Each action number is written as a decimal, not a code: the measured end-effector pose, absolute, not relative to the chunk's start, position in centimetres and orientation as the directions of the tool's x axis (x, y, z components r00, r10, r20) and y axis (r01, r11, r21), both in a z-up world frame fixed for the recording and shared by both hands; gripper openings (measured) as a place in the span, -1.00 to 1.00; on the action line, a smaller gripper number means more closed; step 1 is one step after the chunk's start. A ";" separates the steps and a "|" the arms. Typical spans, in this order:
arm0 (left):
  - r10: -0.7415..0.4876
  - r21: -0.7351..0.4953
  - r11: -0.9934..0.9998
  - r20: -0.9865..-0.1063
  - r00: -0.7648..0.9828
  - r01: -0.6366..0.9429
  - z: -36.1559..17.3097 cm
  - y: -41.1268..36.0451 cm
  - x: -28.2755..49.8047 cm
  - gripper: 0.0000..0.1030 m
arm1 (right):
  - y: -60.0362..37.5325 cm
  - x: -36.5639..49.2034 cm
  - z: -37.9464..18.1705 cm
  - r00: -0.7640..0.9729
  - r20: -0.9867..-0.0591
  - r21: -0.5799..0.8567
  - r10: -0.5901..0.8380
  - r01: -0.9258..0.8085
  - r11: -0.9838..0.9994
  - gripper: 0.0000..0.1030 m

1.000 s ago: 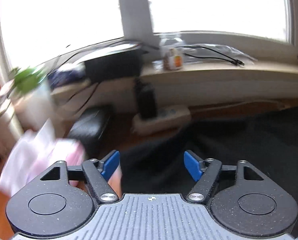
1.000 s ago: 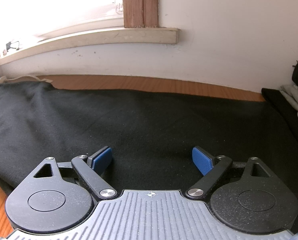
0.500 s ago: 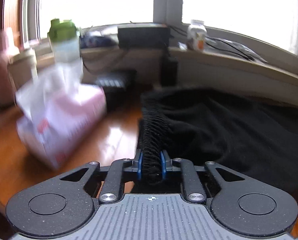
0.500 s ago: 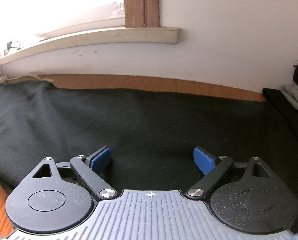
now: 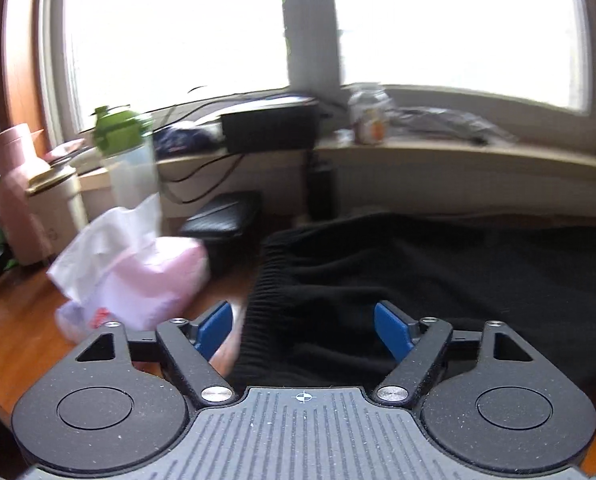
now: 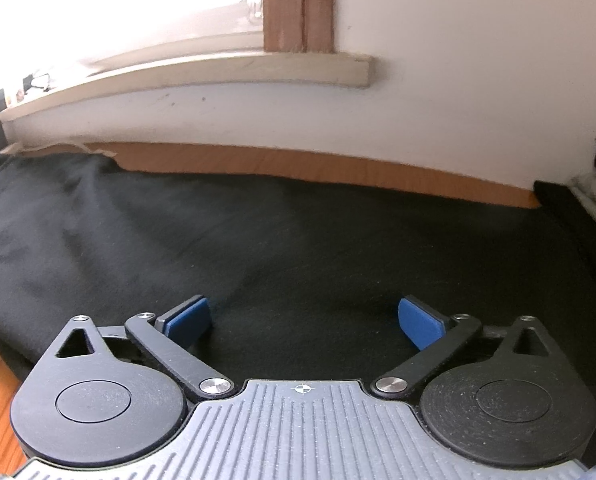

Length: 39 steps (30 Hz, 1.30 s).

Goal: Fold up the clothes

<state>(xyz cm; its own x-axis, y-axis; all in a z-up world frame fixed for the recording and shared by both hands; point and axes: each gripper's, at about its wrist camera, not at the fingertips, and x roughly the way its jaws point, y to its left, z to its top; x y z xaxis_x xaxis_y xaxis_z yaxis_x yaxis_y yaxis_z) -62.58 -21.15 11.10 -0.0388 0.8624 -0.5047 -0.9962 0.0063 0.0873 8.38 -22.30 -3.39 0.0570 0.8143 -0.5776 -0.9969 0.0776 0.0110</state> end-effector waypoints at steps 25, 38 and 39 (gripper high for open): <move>0.788 0.079 0.458 -0.497 0.363 -0.885 6.3 -23.7 -39.4 0.99 | -24.8 -7.1 -2.4 -0.262 -0.502 0.136 0.825 -0.965 -0.224 0.01; 0.778 0.115 0.483 -0.511 0.365 -0.868 4.8 -26.4 -38.8 0.36 | -22.0 -20.8 -2.2 -0.404 -0.543 -0.070 0.736 -0.852 -0.519 -0.12; 0.779 0.114 0.482 -0.510 0.365 -0.869 4.9 -26.5 -38.9 0.36 | -21.7 -21.2 -2.1 -0.400 -0.550 -0.088 0.733 -0.845 -0.527 -0.13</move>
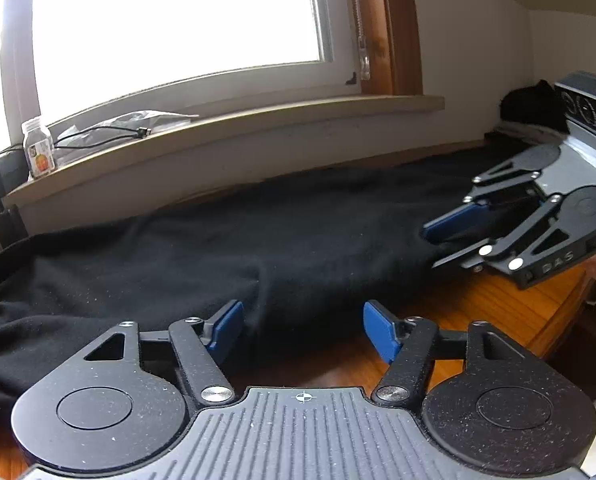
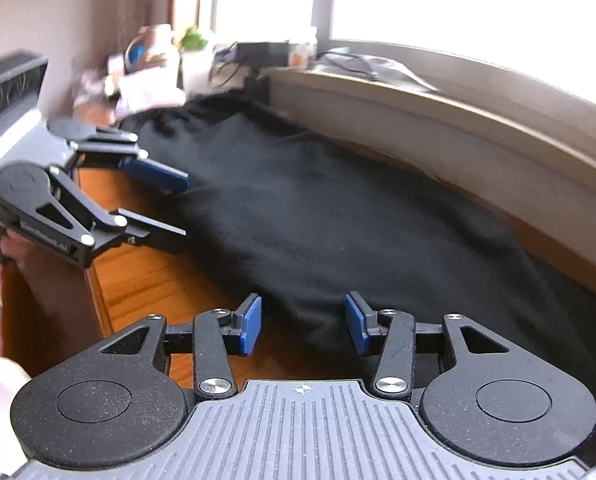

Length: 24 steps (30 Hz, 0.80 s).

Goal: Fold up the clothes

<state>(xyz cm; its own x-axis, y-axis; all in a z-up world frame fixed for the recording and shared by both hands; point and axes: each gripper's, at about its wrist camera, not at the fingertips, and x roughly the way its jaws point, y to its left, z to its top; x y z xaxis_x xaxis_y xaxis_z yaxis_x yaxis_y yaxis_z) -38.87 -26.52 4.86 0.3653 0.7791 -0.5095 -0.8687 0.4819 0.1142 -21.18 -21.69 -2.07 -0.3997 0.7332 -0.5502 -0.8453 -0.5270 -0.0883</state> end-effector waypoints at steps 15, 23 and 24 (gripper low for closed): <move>0.837 0.289 0.456 -0.461 0.296 -0.842 5.1 -24.4 -37.6 -0.01 | -18.4 -19.0 1.7 -0.441 -0.466 -0.028 0.767 -0.859 -0.511 -0.85; 0.783 0.211 0.525 -0.499 0.371 -0.825 7.7 -19.2 -38.9 -0.78 | -16.1 -18.2 2.0 -0.426 -0.441 0.028 0.790 -0.886 -0.462 -0.82; 0.777 0.199 0.529 -0.504 0.376 -0.825 8.1 -18.6 -39.1 -0.78 | -16.3 -18.2 2.0 -0.429 -0.435 0.031 0.792 -0.886 -0.463 -0.76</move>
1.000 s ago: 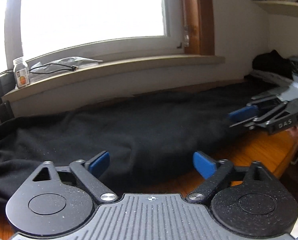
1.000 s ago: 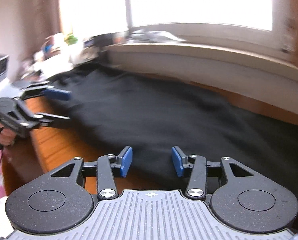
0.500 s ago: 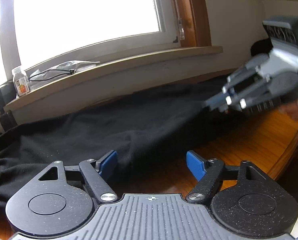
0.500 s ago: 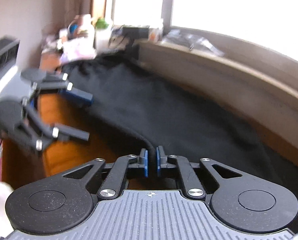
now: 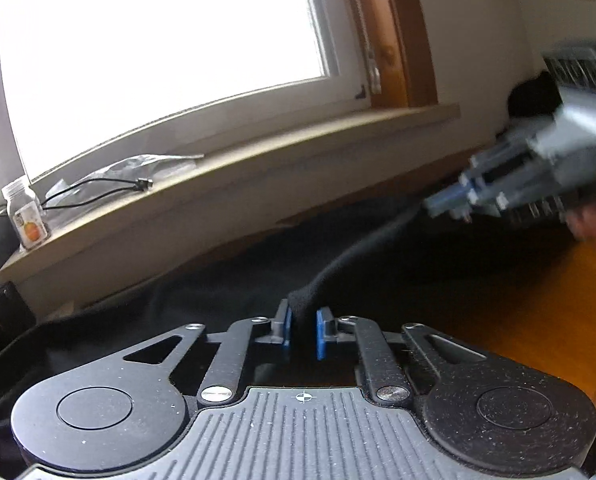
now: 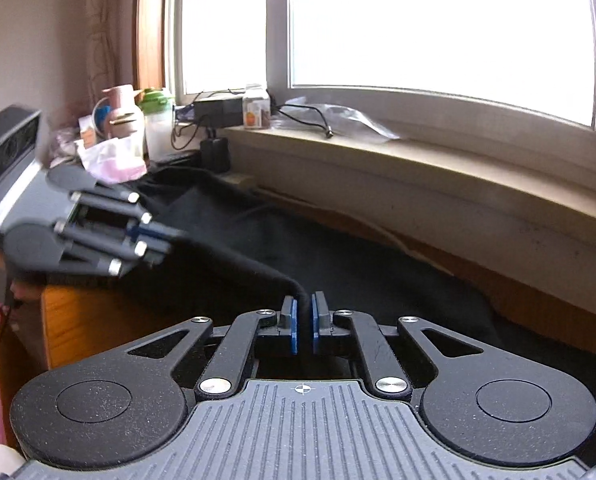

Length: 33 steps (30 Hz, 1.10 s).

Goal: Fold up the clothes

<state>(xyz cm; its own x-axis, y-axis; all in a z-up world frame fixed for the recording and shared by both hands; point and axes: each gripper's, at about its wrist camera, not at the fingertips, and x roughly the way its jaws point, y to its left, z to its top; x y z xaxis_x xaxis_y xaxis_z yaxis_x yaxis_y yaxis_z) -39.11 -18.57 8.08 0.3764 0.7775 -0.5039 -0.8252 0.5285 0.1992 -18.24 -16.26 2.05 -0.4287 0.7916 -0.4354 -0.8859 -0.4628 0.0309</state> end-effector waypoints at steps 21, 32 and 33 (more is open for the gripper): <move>0.694 0.024 0.552 -0.568 0.443 -0.834 8.9 -14.7 -41.7 -0.74 | -12.9 -23.4 1.2 -0.460 -0.465 -0.018 0.757 -0.850 -0.527 -0.58; 0.825 0.074 0.405 -0.459 0.329 -0.911 8.1 -23.5 -40.5 -0.54 | -9.0 -23.1 2.1 -0.498 -0.459 0.120 0.736 -0.855 -0.504 -0.60; 0.830 0.103 0.396 -0.466 0.307 -0.912 7.6 -23.4 -39.7 -0.53 | -8.9 -23.0 2.0 -0.501 -0.460 0.131 0.733 -0.855 -0.502 -0.60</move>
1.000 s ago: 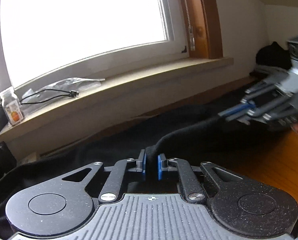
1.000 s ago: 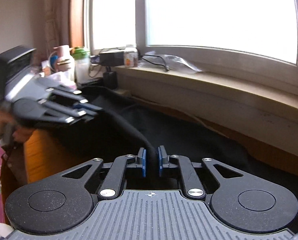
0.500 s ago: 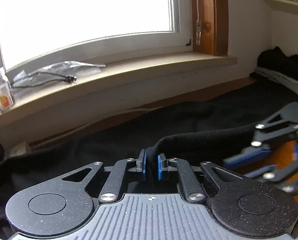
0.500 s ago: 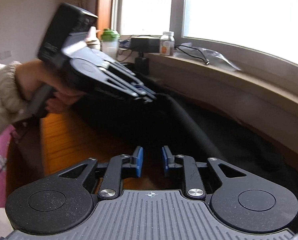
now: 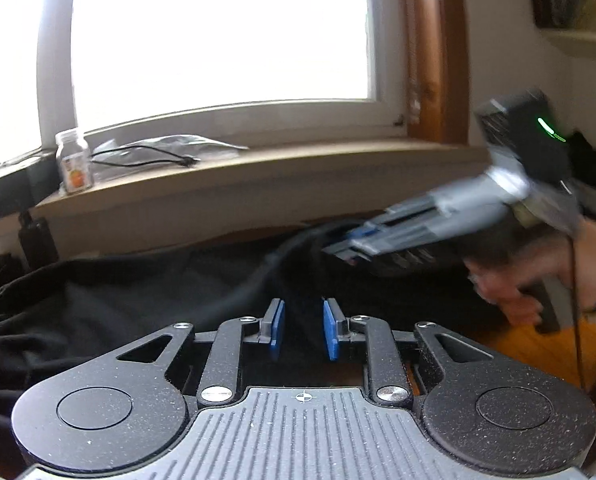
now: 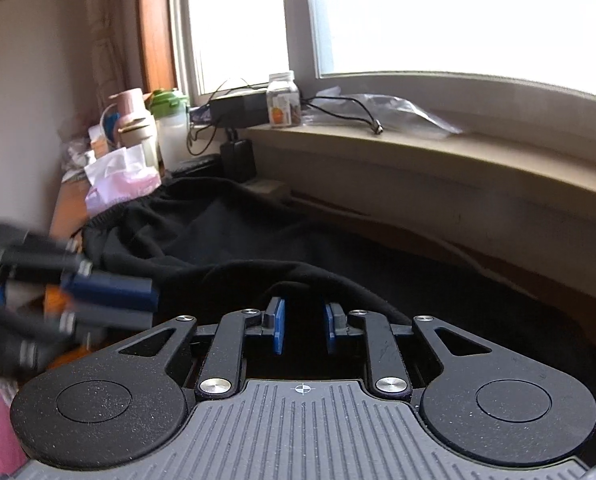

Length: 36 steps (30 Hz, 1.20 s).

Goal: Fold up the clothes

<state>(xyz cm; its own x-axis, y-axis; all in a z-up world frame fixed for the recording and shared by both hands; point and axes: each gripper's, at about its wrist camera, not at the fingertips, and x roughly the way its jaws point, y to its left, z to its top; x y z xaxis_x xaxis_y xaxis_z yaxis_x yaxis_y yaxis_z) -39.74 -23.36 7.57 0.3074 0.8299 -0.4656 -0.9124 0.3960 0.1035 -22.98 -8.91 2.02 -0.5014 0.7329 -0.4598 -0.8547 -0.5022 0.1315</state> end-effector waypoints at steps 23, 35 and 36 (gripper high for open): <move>0.859 0.212 0.432 -0.392 0.328 -0.877 14.5 -26.7 -42.0 -0.95 | -13.2 -22.0 2.7 -0.568 -0.475 0.129 0.672 -0.800 -0.586 -0.58; 0.794 0.065 0.417 -0.511 0.329 -0.906 11.3 -22.3 -45.6 -0.45 | -14.7 -24.2 1.1 -0.627 -0.497 0.131 0.600 -0.738 -0.662 -0.27; 0.797 0.053 0.408 -0.508 0.327 -0.911 11.3 -22.2 -46.2 -0.41 | -14.7 -24.6 1.2 -0.629 -0.488 0.123 0.605 -0.736 -0.666 -0.20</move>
